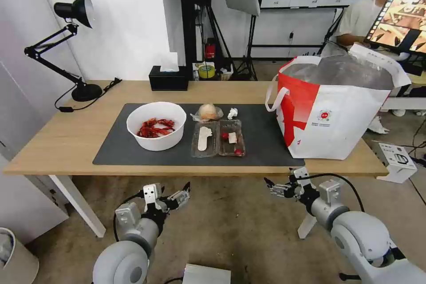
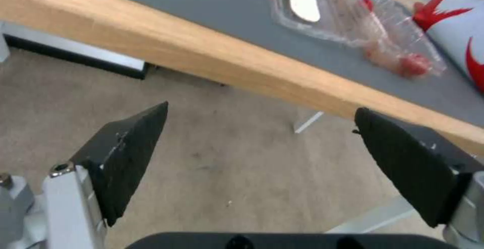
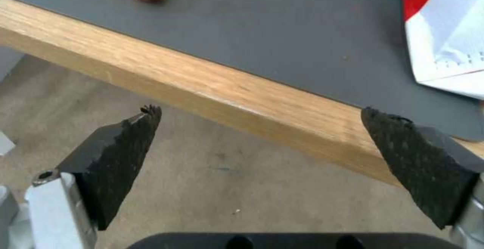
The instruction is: Pick up the trash from the table and place it into the takeout bag.
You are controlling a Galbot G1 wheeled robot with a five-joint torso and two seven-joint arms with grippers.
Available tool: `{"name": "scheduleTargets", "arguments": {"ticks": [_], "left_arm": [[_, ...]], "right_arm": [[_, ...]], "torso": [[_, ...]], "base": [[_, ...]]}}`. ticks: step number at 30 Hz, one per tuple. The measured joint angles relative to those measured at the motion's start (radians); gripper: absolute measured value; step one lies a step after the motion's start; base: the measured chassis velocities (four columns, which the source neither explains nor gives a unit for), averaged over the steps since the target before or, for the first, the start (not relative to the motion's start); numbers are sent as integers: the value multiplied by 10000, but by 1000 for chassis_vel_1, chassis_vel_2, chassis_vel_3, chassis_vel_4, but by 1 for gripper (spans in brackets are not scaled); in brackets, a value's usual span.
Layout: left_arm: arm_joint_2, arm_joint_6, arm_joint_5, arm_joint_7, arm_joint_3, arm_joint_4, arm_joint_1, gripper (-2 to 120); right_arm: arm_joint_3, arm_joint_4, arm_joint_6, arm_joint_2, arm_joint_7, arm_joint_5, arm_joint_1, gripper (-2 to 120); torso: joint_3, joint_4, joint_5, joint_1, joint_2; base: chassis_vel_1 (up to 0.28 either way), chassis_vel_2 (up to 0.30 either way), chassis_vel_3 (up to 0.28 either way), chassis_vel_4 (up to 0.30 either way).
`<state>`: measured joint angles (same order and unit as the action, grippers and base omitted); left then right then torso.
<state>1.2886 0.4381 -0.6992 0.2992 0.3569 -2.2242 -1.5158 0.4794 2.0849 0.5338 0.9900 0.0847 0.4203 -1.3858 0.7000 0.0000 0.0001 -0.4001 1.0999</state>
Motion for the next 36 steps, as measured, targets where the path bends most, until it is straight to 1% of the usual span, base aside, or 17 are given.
{"name": "scheduleTargets", "arguments": {"ticks": [7, 16, 19, 20, 21, 23, 24, 26, 27, 28, 30, 31, 32, 34, 36], "left_arm": [[102, -248, -200, -144, -31, -6, -36, 100], [148, -292, -579, -153, -35, -176, -27, 100], [273, -364, -1510, -120, -149, -168, 148, 100], [273, -364, -1510, -120, -149, -168, 148, 100], [354, -376, -1684, -90, -187, -143, 195, 100], [668, -421, -2355, 39, -319, -134, 329, 100], [668, -421, -2355, 39, -319, -134, 329, 100], [838, -449, -2972, 148, -494, -112, 542, 100], [888, -471, -3578, 277, -617, -70, 777, 100], [888, -471, -3578, 277, -617, -70, 777, 100], [872, -546, -4596, 459, -606, -110, 1051, 100], [854, -584, -4891, 510, -567, -160, 1159, 100], [854, -584, -4891, 510, -567, -160, 1159, 100], [813, -616, -5343, 640, -506, -215, 1305, 100], [799, -628, -5483, 691, -487, -215, 1349, 100]], "right_arm": [[-92, -88, -261, 29, 4, -34, 12, 100], [-103, -133, -330, 68, 15, -59, 17, 100], [-75, -142, -397, -5, 27, -29, 69, 100], [-75, -142, -397, -5, 27, -29, 69, 100], [-71, -163, -411, -29, 27, -23, 89, 100], [-111, -226, -425, -110, 28, -15, 150, 100], [-111, -226, -425, -110, 28, -15, 150, 100], [-140, -271, -458, -128, 29, -13, 151, 100], [-145, -331, -517, -134, 34, -14, 151, 100], [-145, -331, -517, -134, 34, -14, 151, 100], [-173, -383, -562, -97, 36, -61, 157, 100], [-186, -404, -588, -85, 37, -71, 170, 100], [-186, -404, -588, -85, 37, -71, 170, 100], [-205, -461, -699, -60, 43, -74, 193, 100], [-210, -472, -749, -46, 45, -75, 198, 100]], "torso": [[0, 0, 0, 0, 1], [0, 0, 0, 0, 1], [0, 0, -1, 1, 1], [0, 0, -1, 1, 1], [0, 0, -2, 1, 1], [0, 2, 0, 1, 1], [0, 2, 0, 1, 1], [0, 1, 0, 1, 1], [0, 0, 0, 0, 1], [0, 0, 0, 0, 1], [0, 0, 1, 0, 1], [0, 0, 1, 0, 1], [0, 0, 1, 0, 1], [0, 0, 0, 1, 1], [0, 0, 0, 0, 0]], "base": [[0, 0, 0, 0], [0, 0, 0, 0], [0, 0, 0, 0], [0, 0, 0, 0], [0, 0, 0, 0], [0, 0, 0, 0], [0, 0, 0, 0], [0, 0, 0, 0], [0, 0, 0, 0], [0, 0, 0, 0], [0, 0, 0, 0], [0, 0, 0, 0], [0, 0, 0, 0], [0, 0, 0, 0], [0, 0, 0, 0]]}}
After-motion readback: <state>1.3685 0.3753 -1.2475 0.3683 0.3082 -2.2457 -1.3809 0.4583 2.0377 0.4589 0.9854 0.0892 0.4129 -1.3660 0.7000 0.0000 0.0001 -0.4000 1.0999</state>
